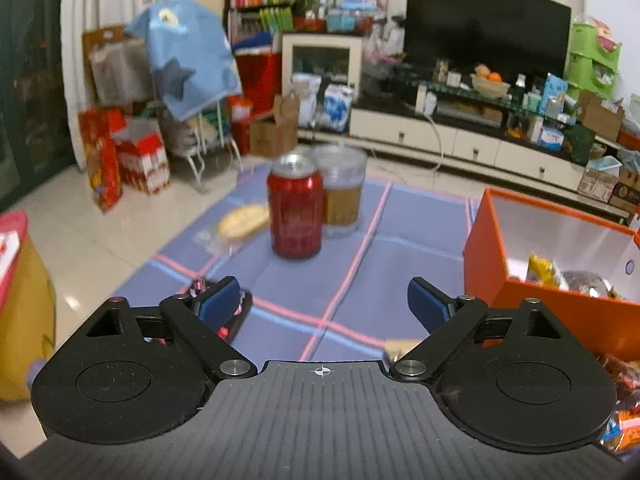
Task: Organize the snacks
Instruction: 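Reach the left tool to the beige banded packet while the right tool grasps the cracker packet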
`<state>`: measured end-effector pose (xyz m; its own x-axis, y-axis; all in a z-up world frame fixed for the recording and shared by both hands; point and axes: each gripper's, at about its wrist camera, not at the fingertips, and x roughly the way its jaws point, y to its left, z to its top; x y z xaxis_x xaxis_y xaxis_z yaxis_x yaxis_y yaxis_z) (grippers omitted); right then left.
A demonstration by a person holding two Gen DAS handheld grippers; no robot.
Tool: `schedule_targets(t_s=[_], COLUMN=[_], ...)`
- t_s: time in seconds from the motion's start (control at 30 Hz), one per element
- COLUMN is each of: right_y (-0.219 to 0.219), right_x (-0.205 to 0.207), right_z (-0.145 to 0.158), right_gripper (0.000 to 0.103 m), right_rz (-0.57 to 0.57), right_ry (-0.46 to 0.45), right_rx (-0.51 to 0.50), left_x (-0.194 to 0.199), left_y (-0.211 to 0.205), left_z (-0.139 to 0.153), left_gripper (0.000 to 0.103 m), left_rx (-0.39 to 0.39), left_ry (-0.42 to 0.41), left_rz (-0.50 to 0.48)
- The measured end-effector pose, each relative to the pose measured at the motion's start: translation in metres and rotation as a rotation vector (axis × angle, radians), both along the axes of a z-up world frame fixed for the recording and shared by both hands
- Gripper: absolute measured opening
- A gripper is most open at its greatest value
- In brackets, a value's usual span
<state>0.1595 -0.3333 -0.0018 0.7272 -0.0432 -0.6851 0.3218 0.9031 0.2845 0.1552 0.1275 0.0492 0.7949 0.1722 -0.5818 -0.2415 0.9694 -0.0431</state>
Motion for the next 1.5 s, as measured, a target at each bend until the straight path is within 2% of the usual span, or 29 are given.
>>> schedule_targets(t_s=[0.2, 0.33, 0.43, 0.57, 0.63, 0.67, 0.73, 0.83, 0.87, 0.9, 1.0, 1.1, 1.17, 1.27, 1.37, 1.4, 1.5], right_y=[0.028, 0.032, 0.033, 0.032, 0.03, 0.028, 0.02, 0.004, 0.0, -0.005, -0.018, -0.024, -0.022, -0.011, -0.003, -0.003, 0.0], right_x=[0.01, 0.012, 0.015, 0.026, 0.03, 0.029, 0.027, 0.017, 0.012, 0.006, -0.004, -0.006, -0.002, 0.015, 0.031, 0.035, 0.037], right_z=[-0.02, -0.029, -0.035, -0.041, -0.042, -0.041, -0.038, -0.035, -0.032, -0.03, -0.028, -0.028, -0.029, -0.035, -0.043, -0.045, -0.045], right_gripper=[0.072, 0.074, 0.076, 0.077, 0.073, 0.066, 0.058, 0.066, 0.076, 0.08, 0.079, 0.079, 0.08, 0.082, 0.07, 0.069, 0.062], right_rz=[0.004, -0.029, -0.059, -0.047, -0.031, -0.017, 0.017, 0.029, 0.017, 0.016, -0.001, -0.04, -0.042, -0.045, -0.024, -0.013, 0.021], right_ry=[0.035, 0.038, 0.029, 0.034, 0.05, 0.059, 0.065, 0.082, 0.081, 0.086, 0.071, 0.027, 0.002, 0.011, 0.04, 0.054, 0.072], right_rx=[-0.07, -0.083, -0.047, -0.034, -0.023, -0.026, -0.025, -0.036, -0.067, -0.102, -0.119, -0.09, -0.048, -0.057, -0.079, -0.081, -0.127], left_x=[0.019, 0.024, 0.023, 0.026, 0.027, 0.027, 0.028, 0.029, 0.029, 0.03, 0.03, 0.031, 0.032, 0.033, 0.033, 0.033, 0.034], left_y=[-0.011, -0.031, -0.042, -0.05, -0.052, -0.052, -0.052, -0.052, -0.053, -0.053, -0.057, -0.062, -0.063, -0.063, -0.058, -0.055, -0.049], left_z=[-0.037, -0.034, -0.034, -0.036, -0.039, -0.04, -0.041, -0.041, -0.041, -0.041, -0.04, -0.041, -0.042, -0.046, -0.052, -0.054, -0.06], left_gripper=[0.069, 0.069, 0.07, 0.071, 0.071, 0.071, 0.071, 0.071, 0.071, 0.07, 0.071, 0.07, 0.07, 0.07, 0.071, 0.071, 0.071], left_rx=[-0.072, -0.047, -0.035, -0.015, -0.003, 0.001, -0.002, -0.004, -0.001, 0.001, 0.008, 0.022, 0.027, 0.032, 0.044, 0.042, -0.02], left_ry=[0.126, 0.128, 0.12, 0.137, 0.15, 0.154, 0.162, 0.163, 0.163, 0.161, 0.156, 0.154, 0.157, 0.166, 0.183, 0.19, 0.207], left_rz=[-0.052, -0.107, -0.133, -0.164, -0.179, -0.18, -0.179, -0.183, -0.186, -0.188, -0.187, -0.19, -0.187, -0.178, -0.163, -0.151, -0.122])
